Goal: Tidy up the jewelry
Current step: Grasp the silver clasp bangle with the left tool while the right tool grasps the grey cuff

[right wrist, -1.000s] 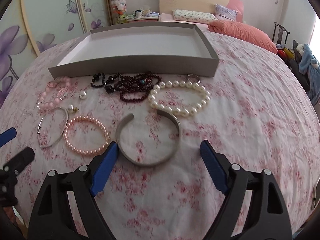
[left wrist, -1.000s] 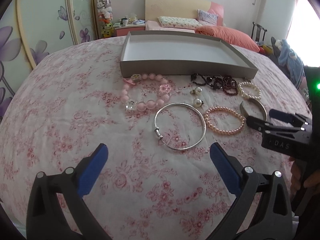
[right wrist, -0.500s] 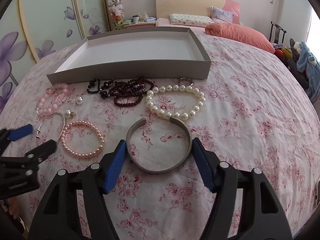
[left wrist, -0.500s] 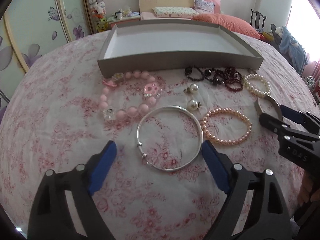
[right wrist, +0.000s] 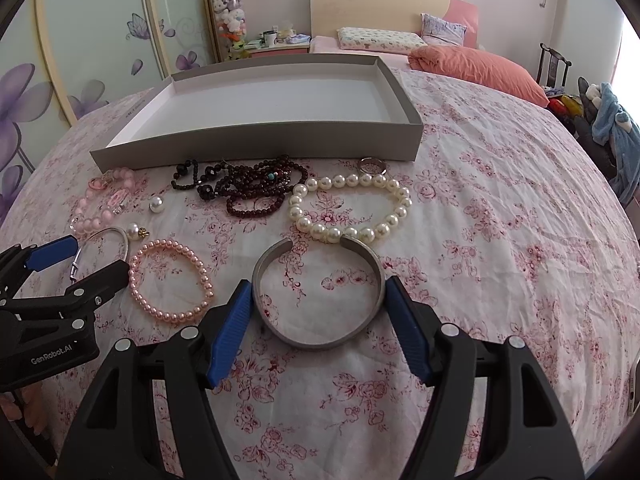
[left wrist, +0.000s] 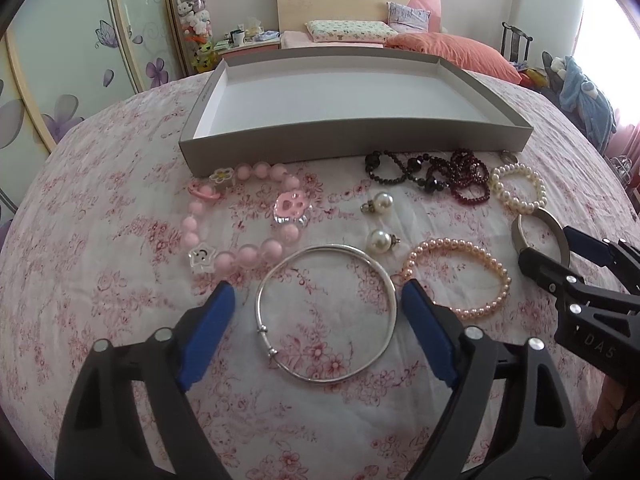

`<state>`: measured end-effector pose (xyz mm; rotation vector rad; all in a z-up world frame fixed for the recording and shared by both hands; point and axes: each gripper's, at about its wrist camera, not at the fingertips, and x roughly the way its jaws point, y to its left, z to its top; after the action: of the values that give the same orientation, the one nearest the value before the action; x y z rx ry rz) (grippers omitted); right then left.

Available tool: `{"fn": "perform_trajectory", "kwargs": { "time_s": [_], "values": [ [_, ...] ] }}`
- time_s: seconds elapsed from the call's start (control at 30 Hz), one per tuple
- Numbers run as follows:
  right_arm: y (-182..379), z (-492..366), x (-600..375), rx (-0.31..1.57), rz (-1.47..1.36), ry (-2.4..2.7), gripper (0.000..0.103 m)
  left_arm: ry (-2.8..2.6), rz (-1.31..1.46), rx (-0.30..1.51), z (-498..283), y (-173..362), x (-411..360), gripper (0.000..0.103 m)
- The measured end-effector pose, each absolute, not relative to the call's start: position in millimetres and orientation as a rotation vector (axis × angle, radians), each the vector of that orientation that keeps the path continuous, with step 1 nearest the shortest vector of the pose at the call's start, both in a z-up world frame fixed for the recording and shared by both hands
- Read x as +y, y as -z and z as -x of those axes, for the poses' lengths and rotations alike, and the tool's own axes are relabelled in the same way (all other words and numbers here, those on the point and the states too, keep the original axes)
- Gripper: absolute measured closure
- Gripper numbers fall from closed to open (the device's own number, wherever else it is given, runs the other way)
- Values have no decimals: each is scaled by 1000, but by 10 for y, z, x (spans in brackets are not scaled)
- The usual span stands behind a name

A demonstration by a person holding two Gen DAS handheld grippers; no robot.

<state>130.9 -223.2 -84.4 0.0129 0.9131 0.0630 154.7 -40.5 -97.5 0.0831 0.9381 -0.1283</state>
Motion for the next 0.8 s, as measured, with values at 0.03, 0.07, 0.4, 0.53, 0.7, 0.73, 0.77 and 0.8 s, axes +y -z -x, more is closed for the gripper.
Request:
{"fn": "perform_trajectory", "kwargs": {
  "time_s": [0.03, 0.07, 0.4, 0.53, 0.7, 0.73, 0.77, 0.8],
  "values": [
    [845, -1313, -2232, 913, -12, -63, 35, 131, -82, 936, -1543, 970, -403, 31],
    [846, -1315, -2234, 912, -12, -63, 36, 133, -83, 933, -1539, 962, -405, 33],
    [857, -1270, -2243, 916, -10, -64, 36, 115, -81, 931, -1438, 965, -321, 32],
    [864, -1272, -2235, 915, -8, -57, 36, 99, -73, 925, -1428, 976, -292, 28],
    [869, -1246, -2247, 908, -19, -59, 36, 116, -65, 914, -1378, 973, -247, 35],
    [863, -1229, -2259, 906, -33, -66, 36, 118, -60, 912, -1364, 969, -229, 35],
    [852, -1208, -2272, 900, -48, -75, 36, 120, -55, 911, -1348, 966, -211, 35],
    [833, -1187, -2282, 891, -58, -80, 36, 124, -46, 909, -1330, 960, -189, 35]
  ]
}}
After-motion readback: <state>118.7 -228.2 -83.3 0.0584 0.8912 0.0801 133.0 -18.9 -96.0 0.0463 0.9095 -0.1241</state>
